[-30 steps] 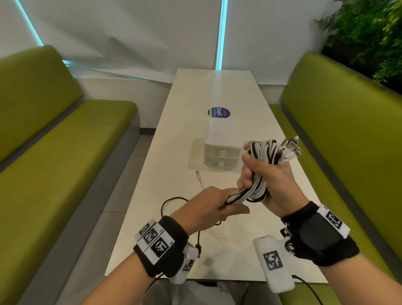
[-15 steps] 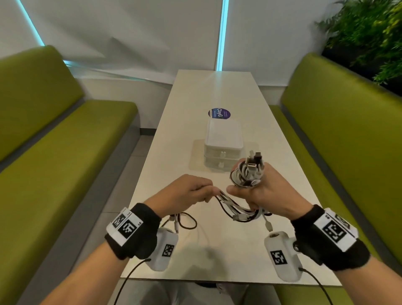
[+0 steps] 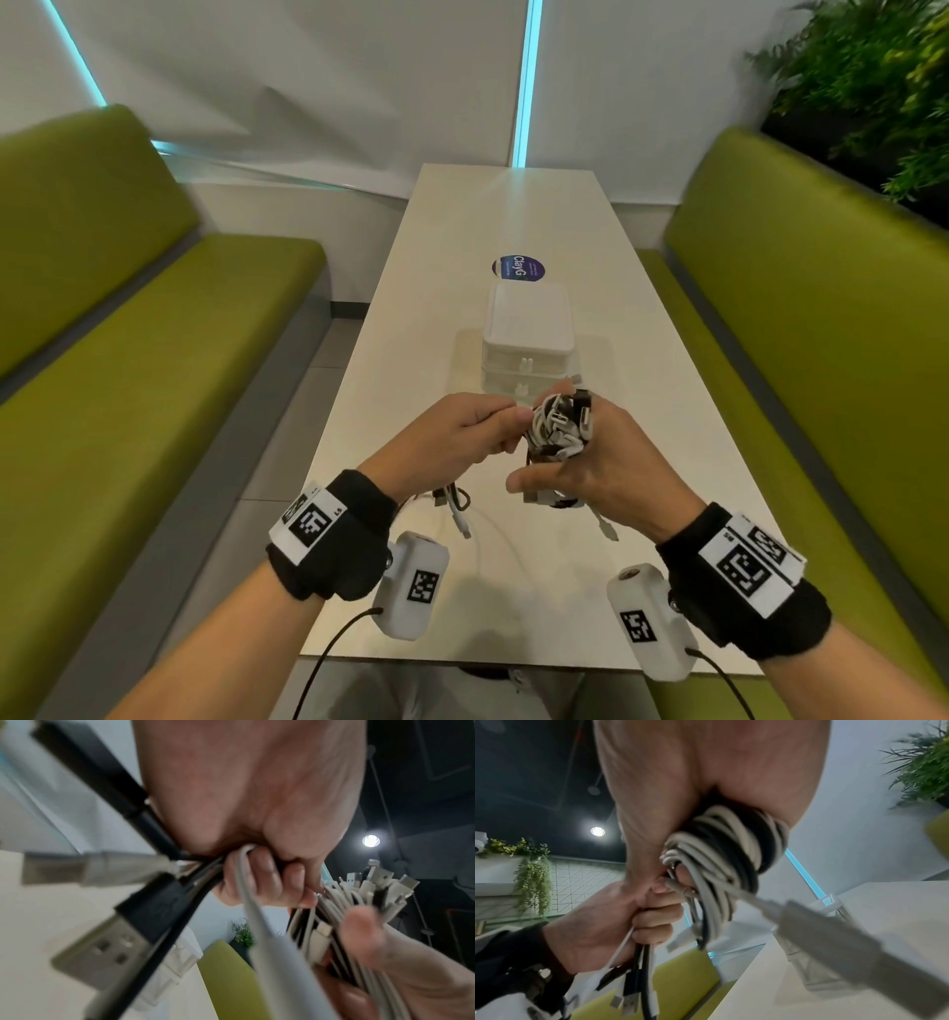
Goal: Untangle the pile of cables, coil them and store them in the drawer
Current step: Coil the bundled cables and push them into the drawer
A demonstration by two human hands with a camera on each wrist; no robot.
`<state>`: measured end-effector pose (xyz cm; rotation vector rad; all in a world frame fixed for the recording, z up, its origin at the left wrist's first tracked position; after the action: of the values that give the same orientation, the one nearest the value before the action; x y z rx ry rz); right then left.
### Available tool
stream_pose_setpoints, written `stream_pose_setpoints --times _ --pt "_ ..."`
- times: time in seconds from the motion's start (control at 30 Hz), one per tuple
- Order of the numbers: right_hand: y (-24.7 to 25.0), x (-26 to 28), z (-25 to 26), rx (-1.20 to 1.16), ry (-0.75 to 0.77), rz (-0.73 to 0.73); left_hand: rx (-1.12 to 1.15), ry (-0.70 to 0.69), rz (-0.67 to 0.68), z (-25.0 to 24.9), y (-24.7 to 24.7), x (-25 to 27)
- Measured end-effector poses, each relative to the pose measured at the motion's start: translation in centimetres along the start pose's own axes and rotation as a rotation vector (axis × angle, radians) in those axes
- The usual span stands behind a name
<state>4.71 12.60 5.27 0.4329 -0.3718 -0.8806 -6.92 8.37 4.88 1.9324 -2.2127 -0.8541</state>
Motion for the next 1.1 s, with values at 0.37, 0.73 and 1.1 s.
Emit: stream_pose_setpoints --times 0.37,0.73,1.1 --pt "0.6 -0.5 -2.3 0.066 -0.085 -0.041 -0.261 0.071 -0.041 2.7 0.0 1.0" --pt "2.1 -0.2 -1.5 -0.132 -0.088 -0.066 -0.381 0.206 0.111 4.9 -1.8 2.1" --pt "3.0 0.2 0.4 -0.328 0.083 -0.126 0.007 0.058 -0.056 1.7 -6.8 -0.8"
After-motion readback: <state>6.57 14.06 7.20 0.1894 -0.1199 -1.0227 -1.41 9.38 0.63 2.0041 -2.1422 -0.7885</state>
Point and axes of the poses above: each hand's wrist, its own x-axis away from the middle knuckle, its own y-axis out of the back of the hand, z = x × y, the point moved 8 cm from there along -x, towards the middle knuckle, and after that the axes turned 13 degrees about -y, right-handed, at the moved point
